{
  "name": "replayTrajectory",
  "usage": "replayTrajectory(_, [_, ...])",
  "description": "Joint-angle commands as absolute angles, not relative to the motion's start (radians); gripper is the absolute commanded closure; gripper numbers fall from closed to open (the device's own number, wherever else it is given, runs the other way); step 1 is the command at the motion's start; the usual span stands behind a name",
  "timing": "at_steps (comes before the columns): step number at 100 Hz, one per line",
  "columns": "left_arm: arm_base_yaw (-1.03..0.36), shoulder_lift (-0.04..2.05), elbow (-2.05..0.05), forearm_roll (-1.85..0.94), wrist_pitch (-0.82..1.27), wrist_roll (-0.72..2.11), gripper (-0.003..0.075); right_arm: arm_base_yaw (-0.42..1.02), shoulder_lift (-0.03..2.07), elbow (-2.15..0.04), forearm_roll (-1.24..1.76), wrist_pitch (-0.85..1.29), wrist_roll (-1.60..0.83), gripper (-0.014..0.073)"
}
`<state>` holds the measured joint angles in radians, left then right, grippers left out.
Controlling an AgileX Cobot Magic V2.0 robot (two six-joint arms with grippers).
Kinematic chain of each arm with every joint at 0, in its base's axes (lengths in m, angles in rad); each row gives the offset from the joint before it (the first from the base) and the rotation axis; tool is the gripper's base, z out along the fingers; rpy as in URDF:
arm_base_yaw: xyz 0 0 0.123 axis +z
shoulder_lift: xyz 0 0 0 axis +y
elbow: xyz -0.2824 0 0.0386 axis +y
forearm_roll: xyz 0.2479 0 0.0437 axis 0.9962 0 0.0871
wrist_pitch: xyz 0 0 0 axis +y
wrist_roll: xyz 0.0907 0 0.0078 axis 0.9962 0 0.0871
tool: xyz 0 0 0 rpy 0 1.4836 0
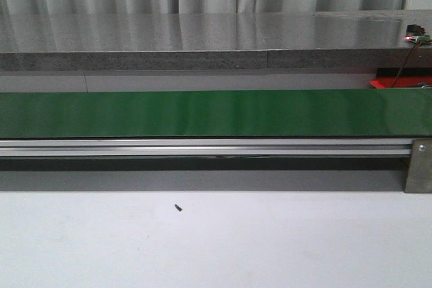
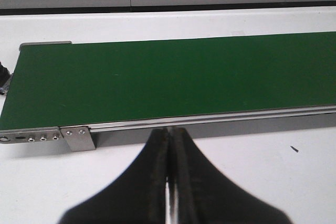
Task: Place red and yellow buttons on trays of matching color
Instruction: 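Place the yellow button on the yellow tray and open the right gripper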
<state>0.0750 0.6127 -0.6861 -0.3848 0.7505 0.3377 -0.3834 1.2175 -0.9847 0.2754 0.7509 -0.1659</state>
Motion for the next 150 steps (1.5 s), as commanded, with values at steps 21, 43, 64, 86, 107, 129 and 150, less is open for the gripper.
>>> replayTrajectory(21, [0.069, 0.615, -0.711, -0.407, 0.683, 0.333, 0.0740, -0.541, 1.176, -0.847, 0.318, 0.569, -0.150, 0.0421])
replayTrajectory(43, [0.069, 0.615, -0.711, -0.407, 0.683, 0.333, 0.0740, -0.587, 1.187, -0.749, 0.348, 0.431, -0.139, 0.0421])
replayTrajectory(64, [0.069, 0.615, -0.711, -0.407, 0.683, 0.333, 0.0740, -0.587, 1.283, -0.743, 0.381, 0.386, -0.139, 0.0421])
replayTrajectory(86, [0.069, 0.615, -0.711, -0.407, 0.683, 0.333, 0.0740, -0.587, 1.389, -0.743, 0.384, 0.352, -0.139, 0.0421])
replayTrajectory(107, [0.069, 0.615, -0.711, -0.407, 0.683, 0.333, 0.0740, -0.587, 1.406, -0.743, 0.384, 0.347, -0.139, 0.0300])
replayTrajectory(129, [0.069, 0.615, -0.711, -0.407, 0.683, 0.333, 0.0740, -0.587, 1.406, -0.743, 0.384, 0.345, -0.139, 0.0122])
replayTrajectory(150, [0.069, 0.615, -0.711, -0.407, 0.683, 0.333, 0.0740, -0.587, 1.371, -0.743, 0.384, 0.350, -0.140, 0.0127])
